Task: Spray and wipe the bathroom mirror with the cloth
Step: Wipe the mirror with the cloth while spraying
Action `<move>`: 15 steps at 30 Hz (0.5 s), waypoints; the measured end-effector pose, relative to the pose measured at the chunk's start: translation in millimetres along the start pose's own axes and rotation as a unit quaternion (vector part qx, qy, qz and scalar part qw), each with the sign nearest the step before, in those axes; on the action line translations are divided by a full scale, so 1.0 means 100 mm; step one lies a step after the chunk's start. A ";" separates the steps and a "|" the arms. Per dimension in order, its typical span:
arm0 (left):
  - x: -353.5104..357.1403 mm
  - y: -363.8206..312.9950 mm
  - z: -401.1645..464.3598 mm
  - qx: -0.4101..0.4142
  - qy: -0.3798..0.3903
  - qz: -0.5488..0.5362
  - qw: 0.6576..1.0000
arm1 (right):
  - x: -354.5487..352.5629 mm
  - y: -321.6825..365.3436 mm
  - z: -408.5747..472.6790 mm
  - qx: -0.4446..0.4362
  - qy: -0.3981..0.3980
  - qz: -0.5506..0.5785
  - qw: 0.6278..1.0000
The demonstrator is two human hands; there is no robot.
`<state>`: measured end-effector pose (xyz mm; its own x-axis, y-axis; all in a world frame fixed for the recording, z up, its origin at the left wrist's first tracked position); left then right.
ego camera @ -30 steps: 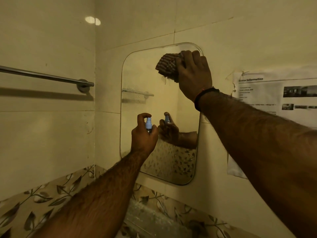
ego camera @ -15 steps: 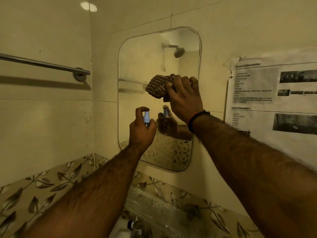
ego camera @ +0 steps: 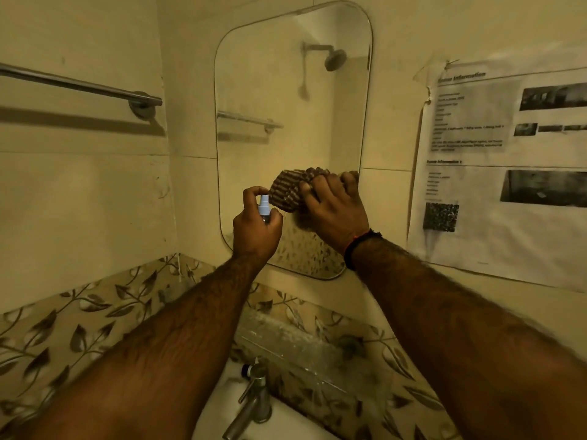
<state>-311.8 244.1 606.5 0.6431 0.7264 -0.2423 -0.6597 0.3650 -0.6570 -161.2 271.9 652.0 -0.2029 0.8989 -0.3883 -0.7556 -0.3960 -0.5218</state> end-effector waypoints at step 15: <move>-0.15 0.19 -0.38 -0.040 0.010 0.025 0.999 | 0.37 0.52 -0.87 -0.040 0.024 0.035 0.998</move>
<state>-319.5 217.8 570.7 0.6184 0.7305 -0.2899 -0.6581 0.2797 -0.6991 -153.6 268.8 544.5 -0.2215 0.8591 -0.4614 -0.6881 -0.4730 -0.5503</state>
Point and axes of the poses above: each hand's wrist, its own z-axis towards the middle knuckle, its own x-axis out of the palm, y = z × x, the point moved 6 cm from there along z, towards the middle knuckle, and after that the axes turned 10 degrees about y, right-handed, at the moved point
